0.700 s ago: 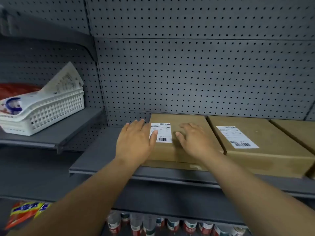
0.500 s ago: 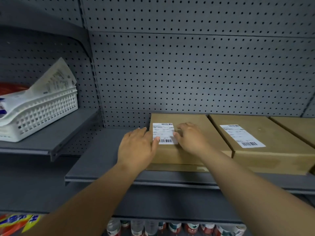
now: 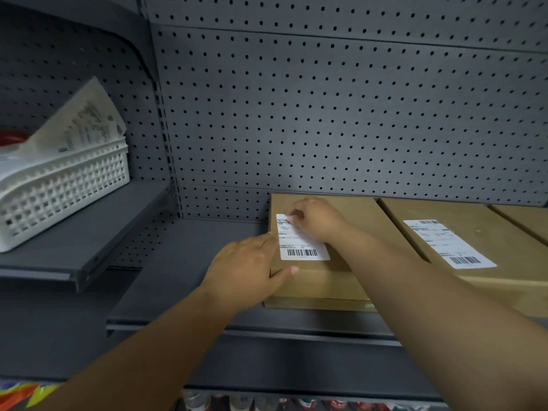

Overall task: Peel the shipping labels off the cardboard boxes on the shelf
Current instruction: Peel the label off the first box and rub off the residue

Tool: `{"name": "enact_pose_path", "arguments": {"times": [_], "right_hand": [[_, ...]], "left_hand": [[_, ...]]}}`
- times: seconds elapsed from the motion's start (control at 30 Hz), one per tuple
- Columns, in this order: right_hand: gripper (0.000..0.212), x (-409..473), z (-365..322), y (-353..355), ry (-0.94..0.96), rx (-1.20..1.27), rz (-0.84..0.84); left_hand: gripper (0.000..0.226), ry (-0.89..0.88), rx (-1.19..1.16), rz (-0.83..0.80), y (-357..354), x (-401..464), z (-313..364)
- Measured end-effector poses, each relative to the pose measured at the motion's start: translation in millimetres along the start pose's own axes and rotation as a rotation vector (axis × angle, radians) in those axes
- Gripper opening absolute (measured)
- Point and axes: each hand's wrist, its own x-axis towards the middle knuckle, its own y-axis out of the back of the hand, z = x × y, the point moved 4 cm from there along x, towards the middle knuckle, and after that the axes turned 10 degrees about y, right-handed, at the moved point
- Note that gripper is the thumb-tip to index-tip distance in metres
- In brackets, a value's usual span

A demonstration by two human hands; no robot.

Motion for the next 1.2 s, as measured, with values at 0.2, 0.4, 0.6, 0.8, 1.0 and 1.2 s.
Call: {"name": "enact_pose_path", "arguments": {"times": [0.2,0.4,0.6,0.8,1.0,1.2], "right_hand": [[0.027,24.5,-2.0,-5.9,0.066,0.038,-0.039],[0.029,37.7,0.2,-13.4,0.086,0.087,-0.027],[0.022,41.1,4.6,-17.8,0.139,0.117,-0.016],[0.03,39.3,6.2,-19.9,0.172,0.11,0.03],[0.031,38.8,5.1,-21.1,0.195,0.09,0.042],[0.035,38.2,3.9,-19.4,0.196,0.077,0.038]], "left_hand": [[0.07,0.029,-0.054,-0.117,9.1,8.4,-2.5],[0.068,0.122,-0.067,-0.246,16.9,20.6,0.1],[0.068,0.149,-0.03,-0.281,20.8,24.9,6.5],[0.065,0.172,-0.007,-0.317,24.1,24.8,12.4],[0.063,0.196,0.04,-0.345,26.2,26.5,16.3],[0.064,0.201,0.045,-0.368,29.2,28.2,19.3]]}}
